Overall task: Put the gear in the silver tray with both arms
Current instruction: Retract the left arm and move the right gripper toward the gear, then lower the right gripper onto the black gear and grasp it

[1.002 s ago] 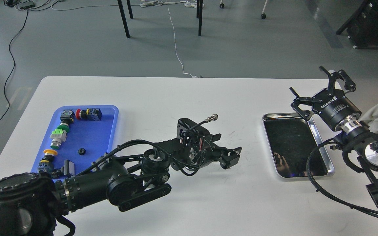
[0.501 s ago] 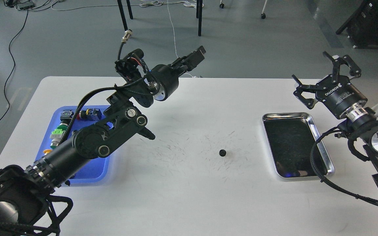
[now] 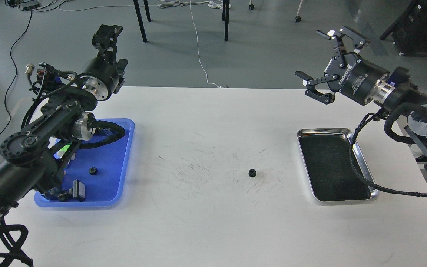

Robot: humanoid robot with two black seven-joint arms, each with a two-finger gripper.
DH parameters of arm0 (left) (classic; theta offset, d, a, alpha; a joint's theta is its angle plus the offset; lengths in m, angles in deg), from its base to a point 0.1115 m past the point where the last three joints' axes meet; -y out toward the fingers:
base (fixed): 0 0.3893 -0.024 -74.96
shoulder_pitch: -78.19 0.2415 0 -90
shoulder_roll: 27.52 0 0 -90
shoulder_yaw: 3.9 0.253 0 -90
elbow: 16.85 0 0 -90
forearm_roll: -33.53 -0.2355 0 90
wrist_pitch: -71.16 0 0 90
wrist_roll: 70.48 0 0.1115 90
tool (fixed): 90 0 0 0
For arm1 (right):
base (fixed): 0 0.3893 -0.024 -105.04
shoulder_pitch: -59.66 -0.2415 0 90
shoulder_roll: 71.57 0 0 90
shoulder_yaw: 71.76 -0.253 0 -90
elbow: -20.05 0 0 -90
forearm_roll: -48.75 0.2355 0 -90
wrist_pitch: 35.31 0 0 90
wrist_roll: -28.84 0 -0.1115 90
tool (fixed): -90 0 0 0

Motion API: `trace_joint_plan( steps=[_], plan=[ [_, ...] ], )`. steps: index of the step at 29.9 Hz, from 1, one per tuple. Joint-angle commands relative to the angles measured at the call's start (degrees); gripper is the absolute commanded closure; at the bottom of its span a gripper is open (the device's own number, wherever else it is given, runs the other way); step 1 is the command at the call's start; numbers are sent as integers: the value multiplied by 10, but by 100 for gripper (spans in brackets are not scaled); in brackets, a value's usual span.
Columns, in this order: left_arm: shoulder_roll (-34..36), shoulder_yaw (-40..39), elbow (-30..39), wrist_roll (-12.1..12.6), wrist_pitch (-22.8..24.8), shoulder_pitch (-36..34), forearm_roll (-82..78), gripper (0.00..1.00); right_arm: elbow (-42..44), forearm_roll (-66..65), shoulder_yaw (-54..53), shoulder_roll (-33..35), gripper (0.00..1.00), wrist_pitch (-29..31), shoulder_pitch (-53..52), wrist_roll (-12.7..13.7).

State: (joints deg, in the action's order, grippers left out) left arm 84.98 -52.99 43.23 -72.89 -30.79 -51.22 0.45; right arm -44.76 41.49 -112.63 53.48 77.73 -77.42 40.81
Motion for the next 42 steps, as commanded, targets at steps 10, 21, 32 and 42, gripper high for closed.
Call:
trace_joint_plan(
  steps=[10,21,32,42],
  plan=[
    [76,-13,-45,-13,66,17,217,2,-25,-115,453,20,1,6,-305,55],
    [81,-17,-52,-21,65,26,217,2,-27,-171,581,-123,1,50,-369,83],
    [100,-17,-53,-52,64,50,217,2,12,-187,671,-224,1,50,-374,103],
    [101,-17,-53,-56,54,63,217,2,50,-195,684,-257,2,50,-353,103]
  ],
)
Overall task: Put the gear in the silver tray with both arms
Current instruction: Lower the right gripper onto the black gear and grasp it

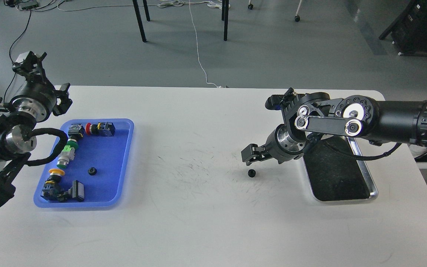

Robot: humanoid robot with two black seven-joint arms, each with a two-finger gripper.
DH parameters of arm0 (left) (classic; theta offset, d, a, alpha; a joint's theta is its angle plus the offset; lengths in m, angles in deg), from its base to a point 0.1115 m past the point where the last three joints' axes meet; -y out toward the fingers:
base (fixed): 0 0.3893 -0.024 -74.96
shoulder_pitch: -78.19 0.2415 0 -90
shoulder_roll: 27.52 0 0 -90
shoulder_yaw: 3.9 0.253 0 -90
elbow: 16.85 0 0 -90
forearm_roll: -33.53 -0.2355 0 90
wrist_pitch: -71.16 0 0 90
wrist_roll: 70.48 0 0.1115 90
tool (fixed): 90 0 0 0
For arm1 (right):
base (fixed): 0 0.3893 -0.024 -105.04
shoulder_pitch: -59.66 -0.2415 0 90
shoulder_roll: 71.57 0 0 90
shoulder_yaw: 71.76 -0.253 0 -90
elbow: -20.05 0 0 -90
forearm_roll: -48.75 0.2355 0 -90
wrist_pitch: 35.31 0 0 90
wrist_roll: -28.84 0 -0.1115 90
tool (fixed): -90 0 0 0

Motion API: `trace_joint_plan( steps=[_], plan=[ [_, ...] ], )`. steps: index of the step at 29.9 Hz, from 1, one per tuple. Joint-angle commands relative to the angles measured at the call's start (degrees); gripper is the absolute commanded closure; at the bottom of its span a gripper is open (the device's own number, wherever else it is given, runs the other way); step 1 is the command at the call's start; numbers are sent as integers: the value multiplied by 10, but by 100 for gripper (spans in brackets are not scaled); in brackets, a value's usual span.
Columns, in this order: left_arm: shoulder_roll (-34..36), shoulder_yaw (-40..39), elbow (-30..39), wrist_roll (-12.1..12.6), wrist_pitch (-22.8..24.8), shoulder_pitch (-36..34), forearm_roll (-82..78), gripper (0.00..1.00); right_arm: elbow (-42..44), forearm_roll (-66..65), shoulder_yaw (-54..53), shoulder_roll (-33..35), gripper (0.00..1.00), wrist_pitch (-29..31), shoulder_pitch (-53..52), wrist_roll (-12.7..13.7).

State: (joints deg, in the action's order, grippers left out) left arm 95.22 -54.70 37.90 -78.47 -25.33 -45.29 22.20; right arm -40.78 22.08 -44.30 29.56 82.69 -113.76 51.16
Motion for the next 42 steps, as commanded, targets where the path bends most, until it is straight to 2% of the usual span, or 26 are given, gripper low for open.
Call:
trace_joint_plan(
  steps=[1,12,17,28,34,42],
  plan=[
    [-1,0,0,-1,0,3,0,2,18,0,1,-29,2,0,13,-1],
    [0,0,1,-3,0,6,0,2,86,0,0,-109,3,0,40,0],
    [0,0,0,-19,0,9,0,2,97,0,2,-111,5,0,40,3],
    [-1,0,0,-19,0,11,0,2,97,-1,30,-111,8,0,40,3],
    [-1,0,0,-20,0,11,0,2,97,-2,31,-111,16,0,40,3],
    [-1,0,1,-21,-1,11,0,2,96,-10,31,-111,35,0,35,3]
  ],
)
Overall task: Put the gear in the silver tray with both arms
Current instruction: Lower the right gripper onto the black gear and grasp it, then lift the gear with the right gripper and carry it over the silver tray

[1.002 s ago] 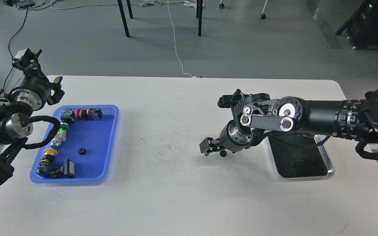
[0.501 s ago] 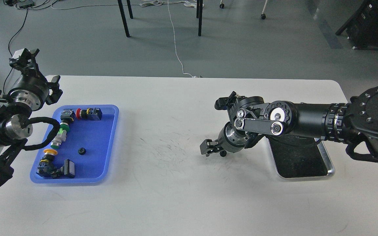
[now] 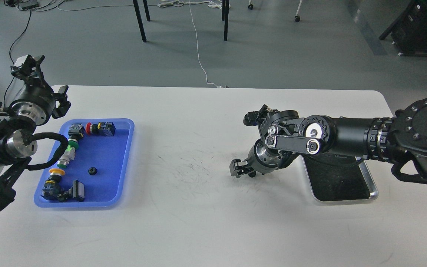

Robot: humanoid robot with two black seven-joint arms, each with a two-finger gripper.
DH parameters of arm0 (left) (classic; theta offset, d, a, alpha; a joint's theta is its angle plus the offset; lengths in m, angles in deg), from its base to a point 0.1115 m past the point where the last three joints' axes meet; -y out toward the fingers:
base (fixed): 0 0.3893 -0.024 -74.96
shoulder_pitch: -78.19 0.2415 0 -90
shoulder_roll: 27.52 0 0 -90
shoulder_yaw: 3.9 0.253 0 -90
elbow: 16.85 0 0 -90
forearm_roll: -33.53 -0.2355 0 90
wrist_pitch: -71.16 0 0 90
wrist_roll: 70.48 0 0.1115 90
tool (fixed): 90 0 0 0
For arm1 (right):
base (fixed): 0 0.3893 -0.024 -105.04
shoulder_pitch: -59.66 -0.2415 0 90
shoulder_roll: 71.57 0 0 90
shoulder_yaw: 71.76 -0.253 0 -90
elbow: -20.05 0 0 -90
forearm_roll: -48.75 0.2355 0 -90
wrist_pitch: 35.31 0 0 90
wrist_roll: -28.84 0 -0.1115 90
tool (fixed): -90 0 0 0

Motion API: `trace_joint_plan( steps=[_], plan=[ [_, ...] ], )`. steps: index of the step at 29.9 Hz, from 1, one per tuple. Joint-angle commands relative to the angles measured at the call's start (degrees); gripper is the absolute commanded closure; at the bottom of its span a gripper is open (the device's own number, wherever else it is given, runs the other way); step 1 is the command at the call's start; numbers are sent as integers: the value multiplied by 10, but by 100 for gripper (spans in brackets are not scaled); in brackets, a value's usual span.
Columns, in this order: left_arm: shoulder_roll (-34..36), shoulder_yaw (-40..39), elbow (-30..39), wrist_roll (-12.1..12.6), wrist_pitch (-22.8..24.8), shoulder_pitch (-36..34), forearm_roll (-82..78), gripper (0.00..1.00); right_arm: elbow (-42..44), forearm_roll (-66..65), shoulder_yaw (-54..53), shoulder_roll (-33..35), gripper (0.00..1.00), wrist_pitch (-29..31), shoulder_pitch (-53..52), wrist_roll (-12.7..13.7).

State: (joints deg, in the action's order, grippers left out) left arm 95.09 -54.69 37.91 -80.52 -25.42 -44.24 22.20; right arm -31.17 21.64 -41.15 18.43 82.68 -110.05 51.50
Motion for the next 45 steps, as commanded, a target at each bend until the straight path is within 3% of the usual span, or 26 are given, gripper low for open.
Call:
trace_joint_plan(
  steps=[1,6,14,19,22,26,35,41,45],
  plan=[
    [1,-1,1,-1,0,0,0,2,-1,-8,1,0,37,0,-3,0],
    [0,-1,1,-1,0,0,0,2,-3,-10,1,0,61,0,-5,12],
    [1,-1,1,-1,0,0,0,2,-3,-17,1,0,72,0,0,13],
    [1,-1,1,-1,0,0,0,2,-3,-15,-3,0,99,0,-9,12],
    [1,-1,1,-1,-1,0,0,2,-10,-12,-10,7,98,0,-31,12],
    [1,-1,0,-1,-1,0,0,2,-51,-10,-57,69,98,0,-87,12],
    [-4,0,0,-1,-1,0,-1,2,-188,-16,-90,328,99,0,-188,11],
    [-4,-1,0,-1,-1,0,-1,2,-169,-120,-82,456,98,0,-106,0],
    [-5,0,0,-1,-1,0,-1,2,-140,-145,-116,470,98,0,-8,-8]
  ],
)
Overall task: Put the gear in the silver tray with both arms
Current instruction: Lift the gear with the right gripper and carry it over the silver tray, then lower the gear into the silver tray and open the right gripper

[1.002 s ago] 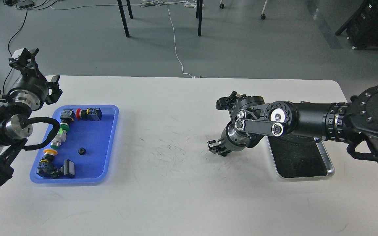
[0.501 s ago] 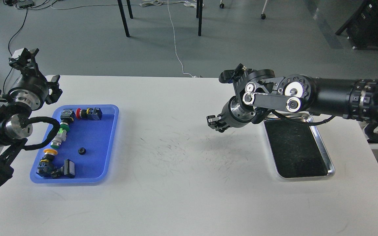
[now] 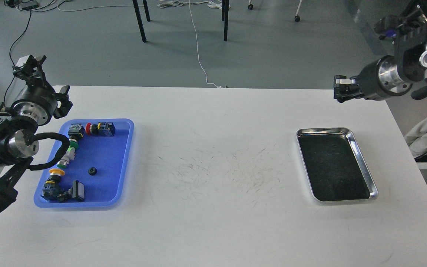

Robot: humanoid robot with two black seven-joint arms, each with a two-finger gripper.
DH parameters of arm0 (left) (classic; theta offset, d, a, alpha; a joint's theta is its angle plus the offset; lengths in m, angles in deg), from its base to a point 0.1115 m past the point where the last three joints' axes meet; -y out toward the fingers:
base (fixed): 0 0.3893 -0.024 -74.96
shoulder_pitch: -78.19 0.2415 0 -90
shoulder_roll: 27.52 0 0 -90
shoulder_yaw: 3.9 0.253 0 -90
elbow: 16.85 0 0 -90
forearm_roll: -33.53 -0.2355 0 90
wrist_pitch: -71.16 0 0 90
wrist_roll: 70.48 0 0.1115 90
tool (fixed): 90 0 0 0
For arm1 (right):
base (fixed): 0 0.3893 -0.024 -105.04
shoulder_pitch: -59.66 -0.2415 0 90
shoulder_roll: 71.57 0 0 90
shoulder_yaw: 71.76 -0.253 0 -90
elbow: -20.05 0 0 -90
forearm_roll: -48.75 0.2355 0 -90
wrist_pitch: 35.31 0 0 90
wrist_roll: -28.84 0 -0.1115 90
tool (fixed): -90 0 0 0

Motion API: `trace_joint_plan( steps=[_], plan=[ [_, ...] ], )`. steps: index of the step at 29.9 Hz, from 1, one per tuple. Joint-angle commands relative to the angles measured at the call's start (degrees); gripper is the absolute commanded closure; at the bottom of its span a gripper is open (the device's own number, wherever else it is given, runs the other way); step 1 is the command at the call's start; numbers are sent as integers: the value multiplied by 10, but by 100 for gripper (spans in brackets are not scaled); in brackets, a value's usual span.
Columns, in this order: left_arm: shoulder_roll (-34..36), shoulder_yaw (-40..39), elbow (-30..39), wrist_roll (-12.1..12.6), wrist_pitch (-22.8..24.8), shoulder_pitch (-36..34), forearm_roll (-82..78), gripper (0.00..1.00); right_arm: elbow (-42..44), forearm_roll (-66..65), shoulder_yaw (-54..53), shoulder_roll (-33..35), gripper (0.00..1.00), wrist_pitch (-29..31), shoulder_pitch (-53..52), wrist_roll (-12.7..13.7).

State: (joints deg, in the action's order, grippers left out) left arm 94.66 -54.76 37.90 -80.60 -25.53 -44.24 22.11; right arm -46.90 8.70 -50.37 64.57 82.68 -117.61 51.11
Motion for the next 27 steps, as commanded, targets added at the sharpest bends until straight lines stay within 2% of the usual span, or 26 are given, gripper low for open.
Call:
trace_joint_plan(
  steps=[1,5,13,21,27],
  plan=[
    [-1,1,0,0,0,0,0,2,22,-19,-36,8,98,0,89,-4],
    [-1,1,0,0,0,-1,0,2,24,-23,-80,-17,98,0,150,-4],
    [-1,0,0,0,-9,-2,1,2,77,-23,-85,-90,96,0,174,-4],
    [-1,0,0,0,-10,-2,0,2,113,-23,-86,-124,93,0,186,-4],
    [-1,0,0,0,-10,-2,0,2,132,-23,-93,-154,73,0,199,-9]
  ],
)
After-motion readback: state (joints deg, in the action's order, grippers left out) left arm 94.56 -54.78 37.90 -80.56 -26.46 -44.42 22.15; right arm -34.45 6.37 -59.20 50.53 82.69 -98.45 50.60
